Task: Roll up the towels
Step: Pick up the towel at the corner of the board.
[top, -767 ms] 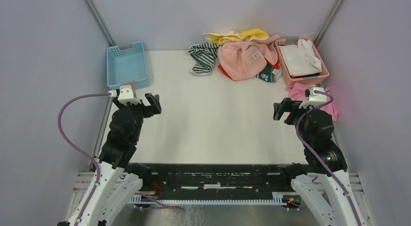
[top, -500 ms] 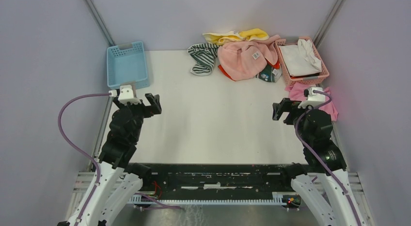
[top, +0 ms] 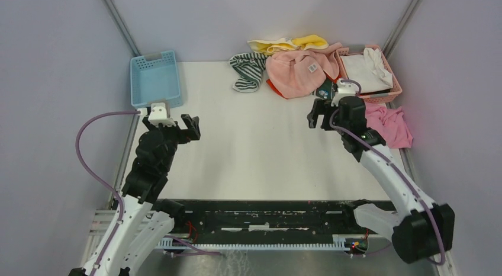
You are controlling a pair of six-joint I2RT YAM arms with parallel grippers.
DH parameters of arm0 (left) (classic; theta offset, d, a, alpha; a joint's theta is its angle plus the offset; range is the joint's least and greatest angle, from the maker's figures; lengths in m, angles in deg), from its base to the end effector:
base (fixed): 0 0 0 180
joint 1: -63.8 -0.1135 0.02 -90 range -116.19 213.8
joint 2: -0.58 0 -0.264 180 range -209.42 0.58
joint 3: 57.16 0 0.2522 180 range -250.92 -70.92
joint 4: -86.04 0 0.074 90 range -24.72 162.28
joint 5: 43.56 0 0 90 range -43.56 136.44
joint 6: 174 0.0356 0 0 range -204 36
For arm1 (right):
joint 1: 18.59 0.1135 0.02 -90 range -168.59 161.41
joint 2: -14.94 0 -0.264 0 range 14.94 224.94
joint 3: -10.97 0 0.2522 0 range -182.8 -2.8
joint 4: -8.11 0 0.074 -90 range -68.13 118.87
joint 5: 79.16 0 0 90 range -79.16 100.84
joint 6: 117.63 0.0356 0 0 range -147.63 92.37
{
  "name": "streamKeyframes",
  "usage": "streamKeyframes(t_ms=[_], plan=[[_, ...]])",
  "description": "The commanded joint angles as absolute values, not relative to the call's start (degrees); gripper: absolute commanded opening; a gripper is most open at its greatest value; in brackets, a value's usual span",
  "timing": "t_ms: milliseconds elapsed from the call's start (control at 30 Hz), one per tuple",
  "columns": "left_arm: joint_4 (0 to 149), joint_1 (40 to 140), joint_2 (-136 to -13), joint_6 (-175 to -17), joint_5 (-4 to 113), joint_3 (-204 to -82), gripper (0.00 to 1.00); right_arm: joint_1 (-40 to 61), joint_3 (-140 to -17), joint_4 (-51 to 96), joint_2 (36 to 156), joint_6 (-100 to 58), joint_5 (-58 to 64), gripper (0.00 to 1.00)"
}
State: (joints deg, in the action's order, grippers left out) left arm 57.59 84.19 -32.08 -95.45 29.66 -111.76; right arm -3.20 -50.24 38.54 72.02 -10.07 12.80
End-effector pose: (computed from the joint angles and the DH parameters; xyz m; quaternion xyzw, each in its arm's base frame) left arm 0.1339 -0.0388 0.3379 -0.0393 0.7435 -0.0760 0.6633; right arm 0.2185 0.0589 0.3047 0.0251 0.8490 0.1357 0.5101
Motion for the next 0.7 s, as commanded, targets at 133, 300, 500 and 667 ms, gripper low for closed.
streamKeyframes(t_ms=[133,300,500,667], plan=[[59.01,84.27,-33.51,-93.61,31.95,-111.85,0.99,-2.97,-63.78,17.30,99.96,-10.15,15.99,1.00],[59.27,84.28,-34.47,-93.25,32.17,-111.55,0.99,-3.08,-75.29,10.98,118.06,-10.22,20.61,1.00],[59.66,84.28,-35.91,-92.73,31.73,-111.18,0.99,-3.30,-91.10,9.12,133.94,-10.17,23.27,0.95],[59.99,84.27,-36.90,-92.38,31.65,-110.91,0.99,-3.70,-102.79,10.66,144.06,-9.85,28.27,0.91]])
